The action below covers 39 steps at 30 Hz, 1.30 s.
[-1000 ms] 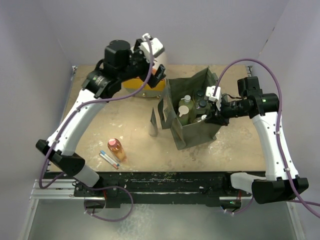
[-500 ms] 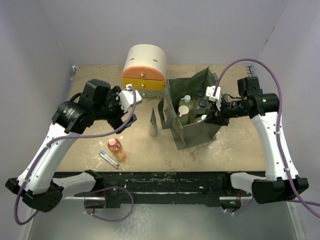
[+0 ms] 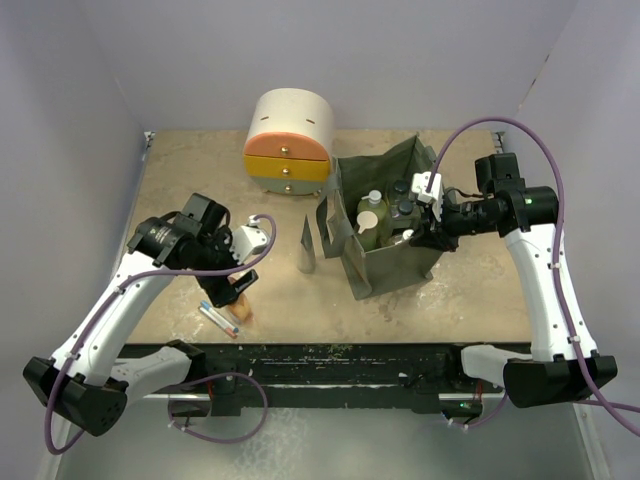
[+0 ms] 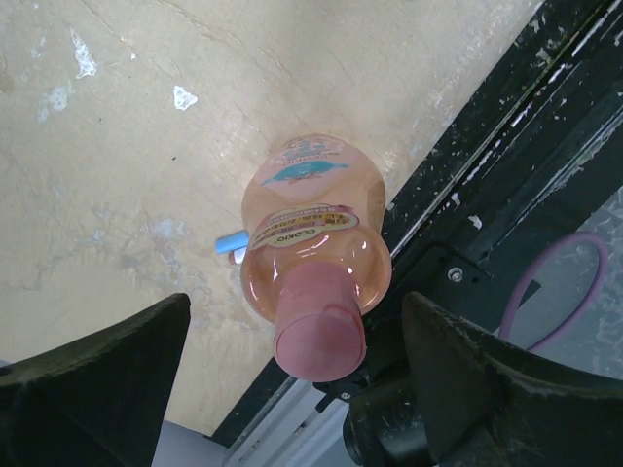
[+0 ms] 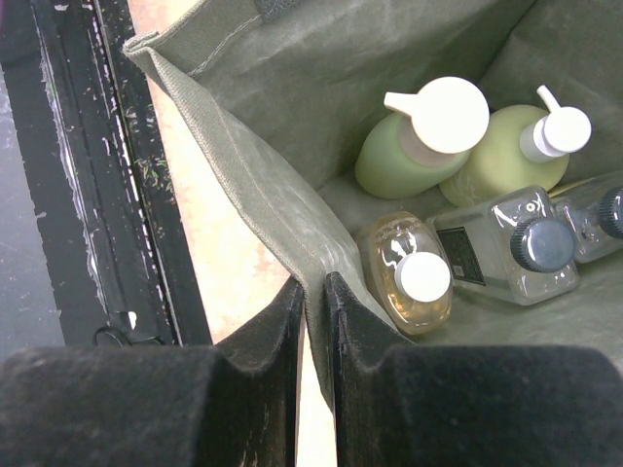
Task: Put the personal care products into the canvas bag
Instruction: Pick up the care product from the center of the board.
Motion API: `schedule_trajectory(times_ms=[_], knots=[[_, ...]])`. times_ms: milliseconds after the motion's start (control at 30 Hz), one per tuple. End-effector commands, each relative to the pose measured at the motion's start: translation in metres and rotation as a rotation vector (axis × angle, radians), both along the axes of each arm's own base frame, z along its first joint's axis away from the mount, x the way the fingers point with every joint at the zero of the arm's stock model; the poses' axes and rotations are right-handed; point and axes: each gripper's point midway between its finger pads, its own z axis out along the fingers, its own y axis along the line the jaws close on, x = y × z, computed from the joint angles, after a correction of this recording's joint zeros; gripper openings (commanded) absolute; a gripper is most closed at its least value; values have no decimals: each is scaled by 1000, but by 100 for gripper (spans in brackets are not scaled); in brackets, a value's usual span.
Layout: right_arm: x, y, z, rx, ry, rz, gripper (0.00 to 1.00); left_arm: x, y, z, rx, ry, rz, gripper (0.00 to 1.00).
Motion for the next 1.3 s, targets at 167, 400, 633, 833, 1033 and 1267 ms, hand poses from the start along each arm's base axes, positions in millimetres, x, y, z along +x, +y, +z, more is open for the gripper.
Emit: schedule_trajectory(times_ms=[167,400,633,833,1033,1267], knots=[[-6,6,10,44,-16,24,17,0,-8,6,-45,2,-27,59],[-5,7,10,44,-10,25,17,0,-15,10,-86,-10,-48,43],[-6,6,9,42,-9,22,17,1,-19,19,-108,-22,-74,1],[-4,7,10,45,-5,21,17,17,-35,57,-202,-132,-89,0],[-3,7,9,45,0,22,17,57,-47,83,-240,-259,-32,0],[-1,6,7,36,3,13,18,106,-45,72,-181,-268,176,0]])
